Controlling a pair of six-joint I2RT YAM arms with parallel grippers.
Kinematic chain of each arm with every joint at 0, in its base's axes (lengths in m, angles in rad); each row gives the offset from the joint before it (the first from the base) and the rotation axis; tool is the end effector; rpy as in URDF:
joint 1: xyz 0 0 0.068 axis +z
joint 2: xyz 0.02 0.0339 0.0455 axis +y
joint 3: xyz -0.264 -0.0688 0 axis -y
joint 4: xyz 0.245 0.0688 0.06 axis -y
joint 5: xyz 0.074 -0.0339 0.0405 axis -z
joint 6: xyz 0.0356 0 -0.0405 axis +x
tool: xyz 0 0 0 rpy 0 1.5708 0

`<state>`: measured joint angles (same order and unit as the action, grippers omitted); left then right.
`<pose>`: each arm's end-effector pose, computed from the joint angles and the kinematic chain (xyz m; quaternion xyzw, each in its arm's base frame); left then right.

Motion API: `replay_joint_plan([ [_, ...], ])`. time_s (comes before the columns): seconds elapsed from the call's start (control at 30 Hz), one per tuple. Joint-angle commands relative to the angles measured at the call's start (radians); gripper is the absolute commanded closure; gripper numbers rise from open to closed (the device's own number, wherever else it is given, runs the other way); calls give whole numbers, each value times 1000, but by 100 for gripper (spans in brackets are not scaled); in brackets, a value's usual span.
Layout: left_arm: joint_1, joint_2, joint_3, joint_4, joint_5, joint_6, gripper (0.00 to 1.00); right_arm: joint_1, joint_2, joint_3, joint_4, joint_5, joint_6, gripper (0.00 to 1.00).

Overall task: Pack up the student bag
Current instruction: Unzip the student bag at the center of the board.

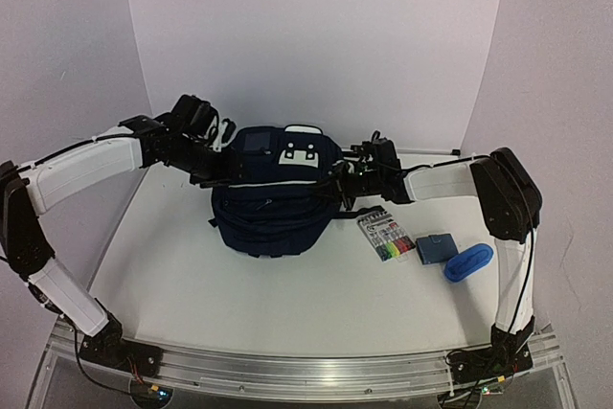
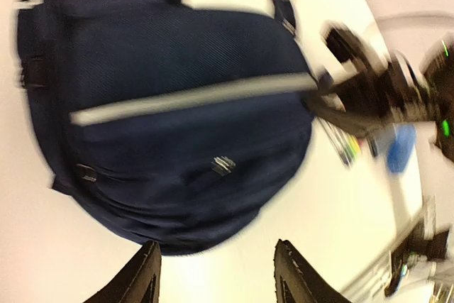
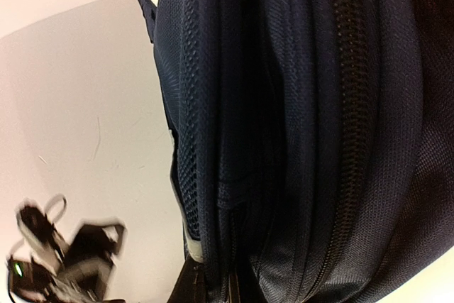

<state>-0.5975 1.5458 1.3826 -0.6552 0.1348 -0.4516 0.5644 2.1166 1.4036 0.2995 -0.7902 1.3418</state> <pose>0.2780 -0.1950 0.3170 0.0923 0.9237 -0.2378 0.2859 0.3855 0.2740 0.1845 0.0980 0.7948 0.5981 0.0296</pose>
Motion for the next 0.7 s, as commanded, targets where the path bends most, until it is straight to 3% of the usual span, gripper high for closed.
replay_joint_plan([
  [0.0,-62,35,-23,-2,6,93,47,6,-53,-10,128,-6,117,100],
  [0.4,-110,288,177,-37,-34,302,51,6,-62,-25,139,-9,125,100],
  [0.67,-114,375,251,-48,-134,338,53,6,-58,-23,144,-16,128,100],
])
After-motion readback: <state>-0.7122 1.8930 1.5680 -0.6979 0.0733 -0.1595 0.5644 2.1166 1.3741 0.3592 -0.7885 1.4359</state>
